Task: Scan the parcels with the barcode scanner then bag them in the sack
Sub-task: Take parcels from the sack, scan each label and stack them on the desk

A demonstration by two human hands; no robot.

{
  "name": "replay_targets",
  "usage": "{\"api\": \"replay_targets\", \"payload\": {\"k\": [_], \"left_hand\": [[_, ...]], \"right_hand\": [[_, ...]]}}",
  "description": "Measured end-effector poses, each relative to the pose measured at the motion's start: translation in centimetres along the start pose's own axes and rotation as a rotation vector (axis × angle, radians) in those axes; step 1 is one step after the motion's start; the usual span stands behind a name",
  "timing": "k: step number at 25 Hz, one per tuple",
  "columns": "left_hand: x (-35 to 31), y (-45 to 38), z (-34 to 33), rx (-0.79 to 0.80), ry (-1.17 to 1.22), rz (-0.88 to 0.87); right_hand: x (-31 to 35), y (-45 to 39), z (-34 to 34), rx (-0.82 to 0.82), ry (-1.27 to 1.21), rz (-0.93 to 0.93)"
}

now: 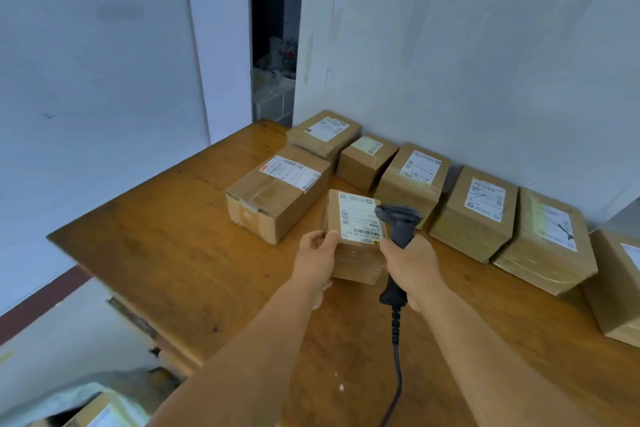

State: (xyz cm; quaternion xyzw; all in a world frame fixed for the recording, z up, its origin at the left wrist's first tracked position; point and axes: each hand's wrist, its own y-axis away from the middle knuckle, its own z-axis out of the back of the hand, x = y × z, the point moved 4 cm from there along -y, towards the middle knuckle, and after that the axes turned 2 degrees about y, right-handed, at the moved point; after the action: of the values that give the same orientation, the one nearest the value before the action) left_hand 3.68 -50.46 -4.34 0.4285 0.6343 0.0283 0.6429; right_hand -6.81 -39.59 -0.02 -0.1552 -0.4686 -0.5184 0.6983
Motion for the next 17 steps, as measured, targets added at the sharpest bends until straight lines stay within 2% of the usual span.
{"api": "replay_targets", "payload": {"k": [8, 14, 17], "left_hand": [[7.5, 14.4, 7.6, -0.257, 0.196, -0.099], [13.1, 22.4, 19.6, -0.512, 0.346, -0.184], [16.9, 25.3, 25.9, -0.609, 0.41, -0.174]], "right_hand": [[-2.9, 13.8, -1.0, 0.26, -0.008, 0.178], [-2.8, 24.8, -8.8, 0.518, 0.093, 0.32], [-3.4, 30.0, -13.9, 0.616, 0.169, 0.363]]}}
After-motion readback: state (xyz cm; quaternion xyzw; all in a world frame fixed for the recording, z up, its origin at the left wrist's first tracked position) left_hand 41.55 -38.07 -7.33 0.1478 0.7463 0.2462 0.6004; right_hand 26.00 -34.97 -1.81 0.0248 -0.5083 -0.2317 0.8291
